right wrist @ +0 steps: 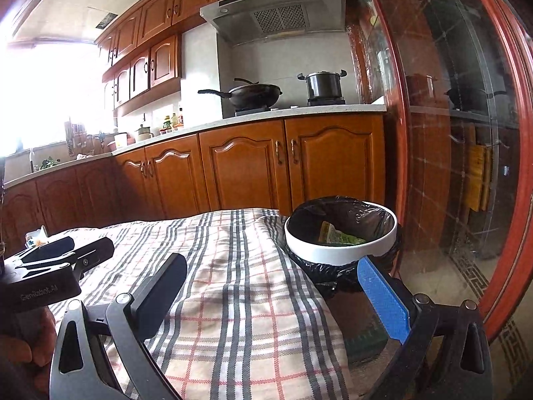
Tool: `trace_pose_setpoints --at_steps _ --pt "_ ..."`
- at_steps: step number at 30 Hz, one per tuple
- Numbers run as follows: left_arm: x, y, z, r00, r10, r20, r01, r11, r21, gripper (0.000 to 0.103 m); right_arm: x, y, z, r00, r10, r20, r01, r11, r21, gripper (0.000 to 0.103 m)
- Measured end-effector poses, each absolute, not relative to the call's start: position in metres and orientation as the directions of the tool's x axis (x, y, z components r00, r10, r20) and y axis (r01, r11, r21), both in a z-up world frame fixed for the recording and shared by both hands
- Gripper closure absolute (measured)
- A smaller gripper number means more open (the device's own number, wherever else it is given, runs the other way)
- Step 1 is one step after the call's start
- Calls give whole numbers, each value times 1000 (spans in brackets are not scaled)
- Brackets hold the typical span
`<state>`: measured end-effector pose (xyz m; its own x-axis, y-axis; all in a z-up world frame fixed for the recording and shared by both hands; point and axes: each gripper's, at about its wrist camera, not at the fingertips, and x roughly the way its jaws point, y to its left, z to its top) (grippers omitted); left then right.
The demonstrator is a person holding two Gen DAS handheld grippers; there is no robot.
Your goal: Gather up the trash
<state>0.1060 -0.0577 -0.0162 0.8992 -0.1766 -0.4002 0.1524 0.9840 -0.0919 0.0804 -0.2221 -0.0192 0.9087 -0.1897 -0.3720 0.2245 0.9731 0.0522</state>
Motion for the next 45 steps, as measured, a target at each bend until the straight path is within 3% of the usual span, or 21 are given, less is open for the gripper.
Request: trace_pose_setpoints --at_steps 45 --pt "112 -49 -25 913 -156 -378 153 987 -40 1 80 -221 -17 922 -158 -355 190 980 59 0"
